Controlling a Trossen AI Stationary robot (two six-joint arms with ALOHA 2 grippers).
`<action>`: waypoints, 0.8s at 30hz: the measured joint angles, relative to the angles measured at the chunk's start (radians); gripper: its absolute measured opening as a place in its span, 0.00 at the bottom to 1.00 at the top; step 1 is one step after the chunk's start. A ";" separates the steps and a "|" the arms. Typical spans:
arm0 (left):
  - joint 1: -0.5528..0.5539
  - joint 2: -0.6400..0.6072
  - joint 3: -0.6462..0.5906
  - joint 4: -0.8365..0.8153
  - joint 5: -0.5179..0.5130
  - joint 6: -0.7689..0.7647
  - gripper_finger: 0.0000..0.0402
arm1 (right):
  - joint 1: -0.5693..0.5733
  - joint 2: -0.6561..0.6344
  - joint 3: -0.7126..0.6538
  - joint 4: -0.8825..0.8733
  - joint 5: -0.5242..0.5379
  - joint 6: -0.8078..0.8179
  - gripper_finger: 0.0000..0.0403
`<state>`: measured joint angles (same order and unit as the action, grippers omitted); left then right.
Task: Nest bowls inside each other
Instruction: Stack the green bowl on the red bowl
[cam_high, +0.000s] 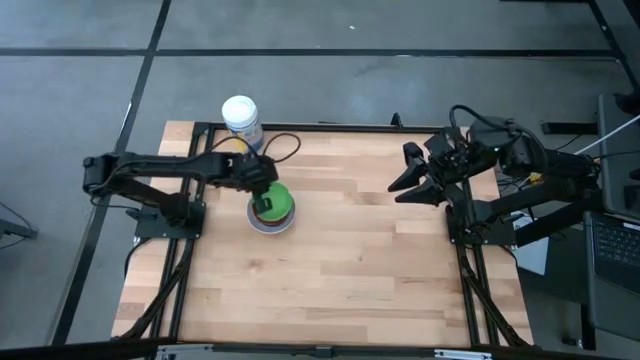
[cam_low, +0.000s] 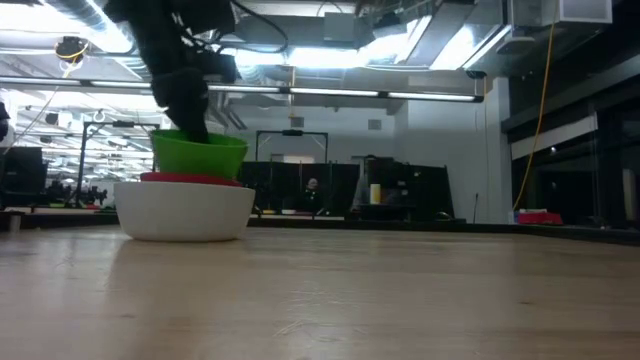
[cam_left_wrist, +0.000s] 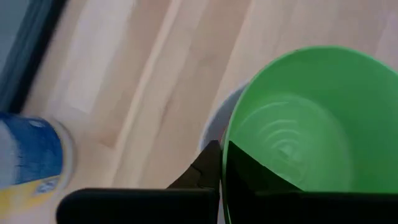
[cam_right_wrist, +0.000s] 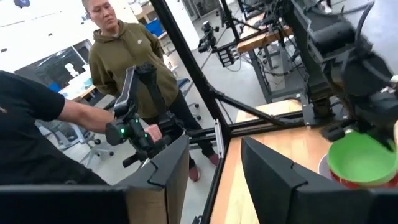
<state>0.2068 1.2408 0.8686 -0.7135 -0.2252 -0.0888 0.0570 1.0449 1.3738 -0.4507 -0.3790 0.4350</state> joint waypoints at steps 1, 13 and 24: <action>-0.001 -0.002 -0.010 0.006 0.012 -0.007 0.01 | 0.000 -0.001 0.000 0.003 0.005 0.000 0.37; -0.041 0.030 -0.125 0.134 0.018 -0.076 0.01 | 0.000 -0.002 0.000 0.010 0.024 0.003 0.34; 0.010 0.035 -0.220 0.350 -0.009 -0.092 0.11 | 0.000 -0.002 0.000 0.009 0.035 0.029 0.38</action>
<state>0.2169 1.2762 0.6481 -0.3639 -0.2342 -0.1810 0.0570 1.0431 1.3739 -0.4417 -0.3445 0.4637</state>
